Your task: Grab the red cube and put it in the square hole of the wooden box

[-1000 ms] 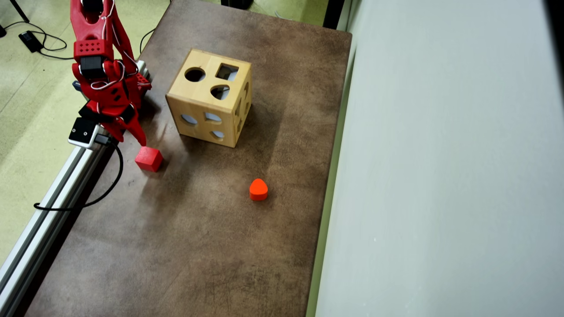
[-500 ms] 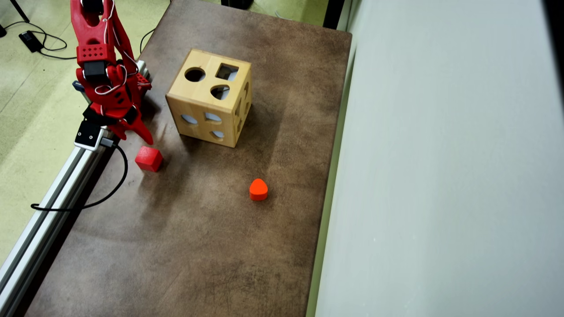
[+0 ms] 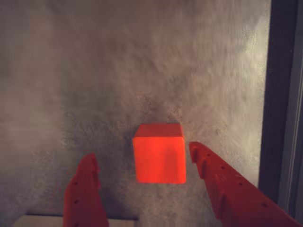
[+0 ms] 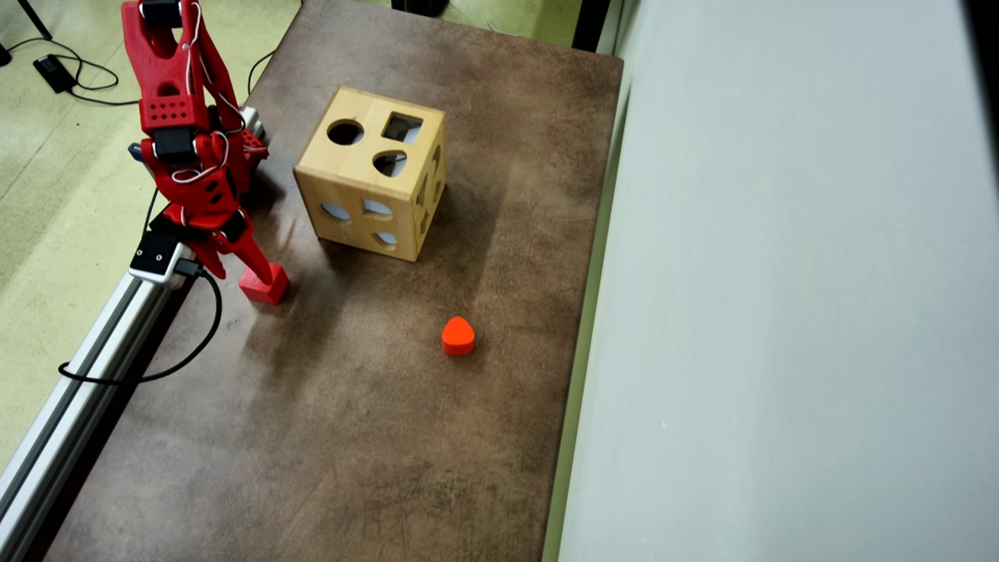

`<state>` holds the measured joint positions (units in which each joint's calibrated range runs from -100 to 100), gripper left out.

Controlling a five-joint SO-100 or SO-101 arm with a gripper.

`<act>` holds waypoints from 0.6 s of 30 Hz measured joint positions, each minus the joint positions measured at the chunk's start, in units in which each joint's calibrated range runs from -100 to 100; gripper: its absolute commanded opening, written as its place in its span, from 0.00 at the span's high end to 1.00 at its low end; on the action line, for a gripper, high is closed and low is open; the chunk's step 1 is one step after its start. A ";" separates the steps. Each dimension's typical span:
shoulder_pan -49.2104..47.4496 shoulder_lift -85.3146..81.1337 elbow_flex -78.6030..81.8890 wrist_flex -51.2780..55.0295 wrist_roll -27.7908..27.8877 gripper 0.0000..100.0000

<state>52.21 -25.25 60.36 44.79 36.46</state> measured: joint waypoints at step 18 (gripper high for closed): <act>0.00 8.56 0.18 -1.05 0.00 0.69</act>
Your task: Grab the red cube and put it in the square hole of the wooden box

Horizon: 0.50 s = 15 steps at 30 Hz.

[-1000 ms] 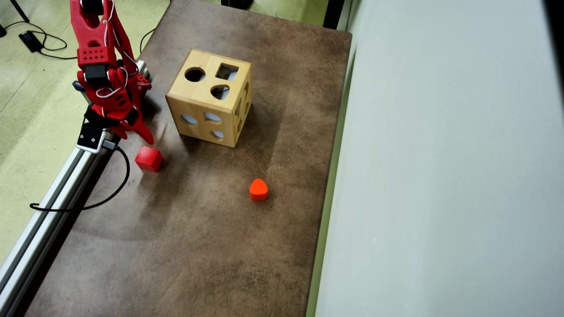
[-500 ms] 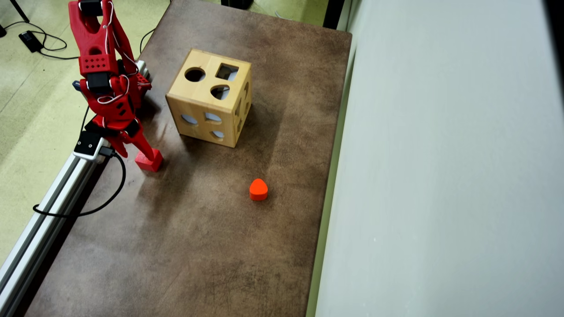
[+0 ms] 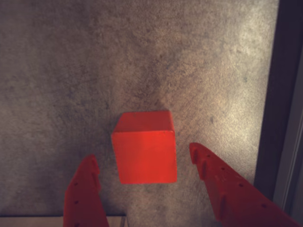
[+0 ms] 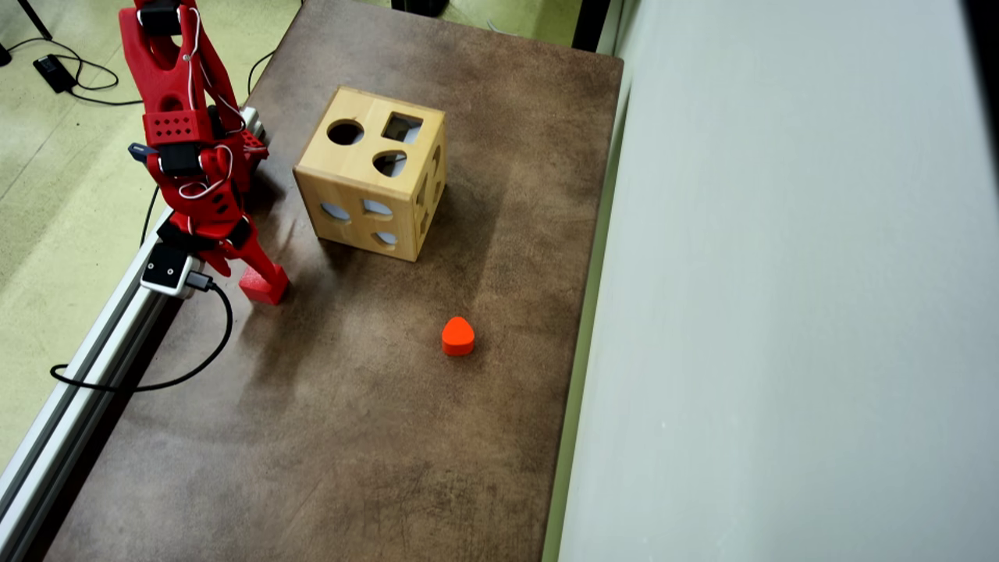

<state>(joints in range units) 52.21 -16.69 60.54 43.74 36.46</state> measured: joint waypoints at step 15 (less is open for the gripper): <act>-2.23 2.80 0.09 -0.08 0.00 0.69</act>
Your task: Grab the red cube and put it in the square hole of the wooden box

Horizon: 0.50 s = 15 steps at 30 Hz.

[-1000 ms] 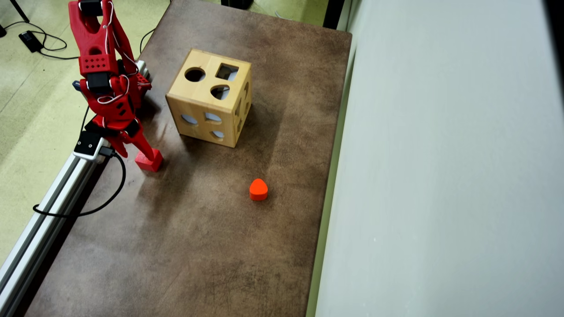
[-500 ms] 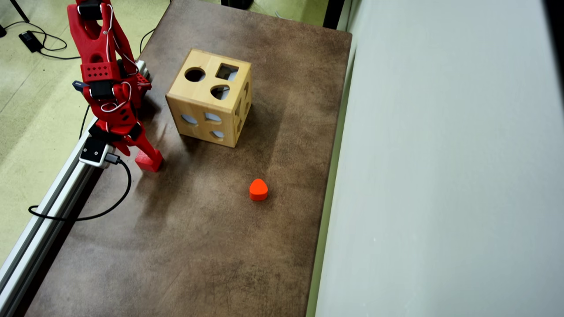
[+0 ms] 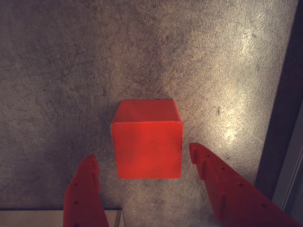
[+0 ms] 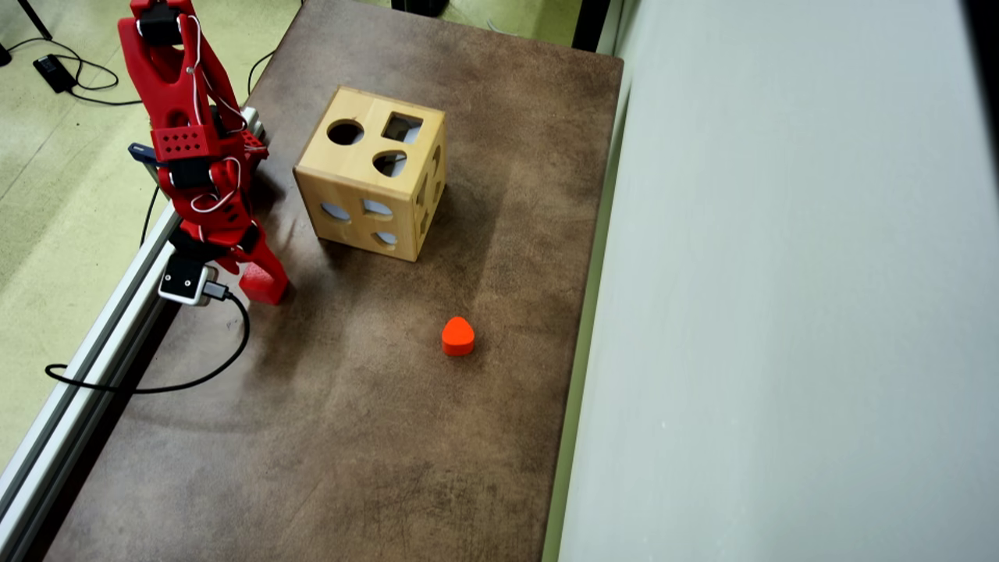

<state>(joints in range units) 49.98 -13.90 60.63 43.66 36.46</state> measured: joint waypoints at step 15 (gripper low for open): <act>-0.07 3.64 0.00 0.00 0.00 0.69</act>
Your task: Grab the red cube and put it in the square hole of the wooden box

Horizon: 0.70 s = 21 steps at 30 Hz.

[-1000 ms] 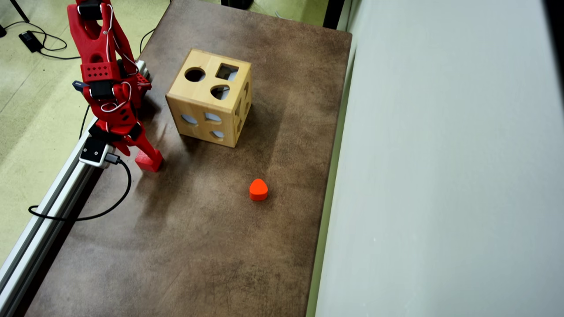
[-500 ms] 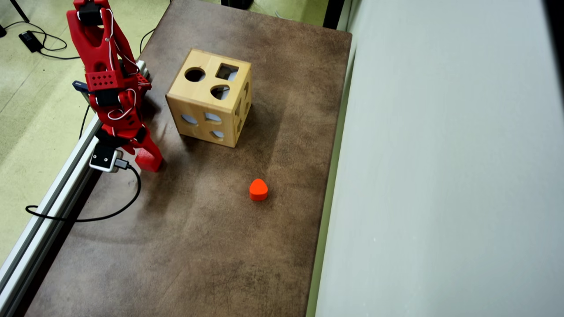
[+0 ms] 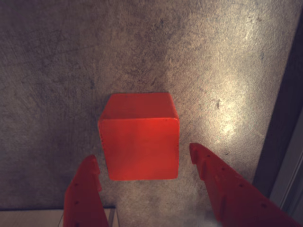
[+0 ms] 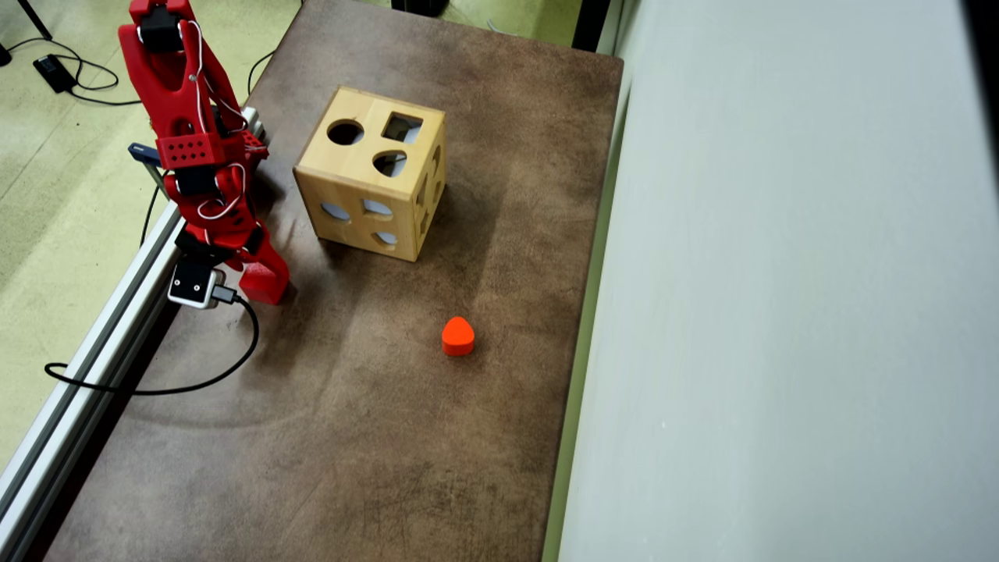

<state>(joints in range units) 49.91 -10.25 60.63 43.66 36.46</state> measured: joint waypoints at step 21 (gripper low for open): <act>-1.37 2.54 0.00 0.00 0.00 0.69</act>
<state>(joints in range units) 48.54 -7.71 60.63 43.66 36.46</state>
